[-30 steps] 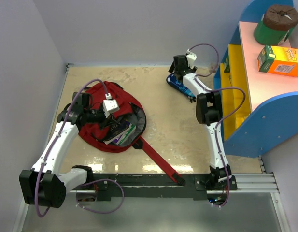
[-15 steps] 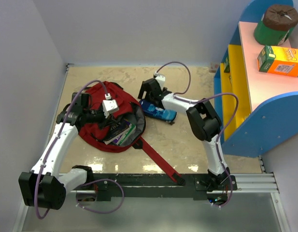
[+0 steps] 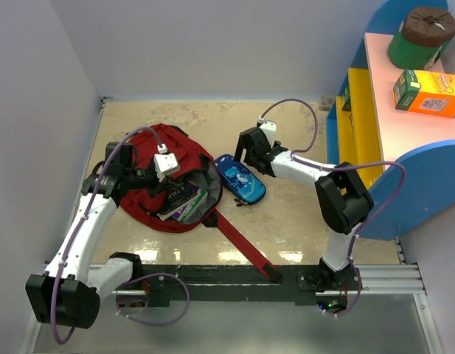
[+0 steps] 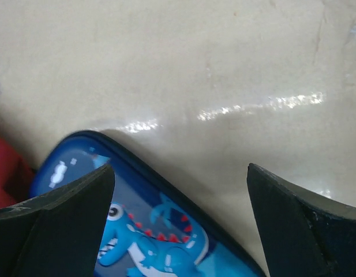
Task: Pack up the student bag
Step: Pick up the stationery from the center of the board.
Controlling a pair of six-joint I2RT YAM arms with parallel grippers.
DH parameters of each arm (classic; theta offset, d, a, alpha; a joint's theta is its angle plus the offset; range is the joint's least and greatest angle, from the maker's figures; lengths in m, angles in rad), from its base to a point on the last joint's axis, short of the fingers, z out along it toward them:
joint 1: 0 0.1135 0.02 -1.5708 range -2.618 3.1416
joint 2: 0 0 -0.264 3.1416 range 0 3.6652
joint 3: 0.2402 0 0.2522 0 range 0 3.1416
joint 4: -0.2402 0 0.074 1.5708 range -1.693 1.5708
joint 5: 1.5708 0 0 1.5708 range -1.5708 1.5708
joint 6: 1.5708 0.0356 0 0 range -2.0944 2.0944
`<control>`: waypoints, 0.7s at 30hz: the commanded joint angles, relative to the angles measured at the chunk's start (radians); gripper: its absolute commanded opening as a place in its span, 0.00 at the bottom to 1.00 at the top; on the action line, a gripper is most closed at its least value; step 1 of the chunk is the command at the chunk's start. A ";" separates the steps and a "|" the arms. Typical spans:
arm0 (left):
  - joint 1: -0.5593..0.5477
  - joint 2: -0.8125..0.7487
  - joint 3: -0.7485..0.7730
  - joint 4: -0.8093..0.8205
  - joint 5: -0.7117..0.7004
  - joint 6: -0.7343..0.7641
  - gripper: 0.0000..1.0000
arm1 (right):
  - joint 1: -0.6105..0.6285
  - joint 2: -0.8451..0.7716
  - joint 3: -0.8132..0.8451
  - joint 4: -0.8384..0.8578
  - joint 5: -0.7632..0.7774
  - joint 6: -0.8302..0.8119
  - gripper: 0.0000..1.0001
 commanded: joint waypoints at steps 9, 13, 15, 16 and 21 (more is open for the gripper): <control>0.001 -0.047 0.010 -0.002 0.032 -0.020 0.00 | 0.001 -0.113 -0.327 0.290 -0.320 0.015 0.99; 0.001 -0.054 0.007 -0.005 0.031 -0.021 0.00 | 0.035 -0.150 -0.384 0.370 -0.442 0.088 0.99; 0.001 -0.056 -0.002 -0.002 0.031 -0.023 0.00 | 0.059 -0.165 -0.417 0.402 -0.443 0.133 0.99; 0.001 -0.057 -0.004 -0.001 0.031 -0.024 0.00 | 0.088 -0.182 -0.430 0.414 -0.445 0.148 0.99; 0.001 -0.059 -0.007 -0.002 0.029 -0.021 0.00 | 0.191 -0.224 -0.535 0.545 -0.396 0.278 0.99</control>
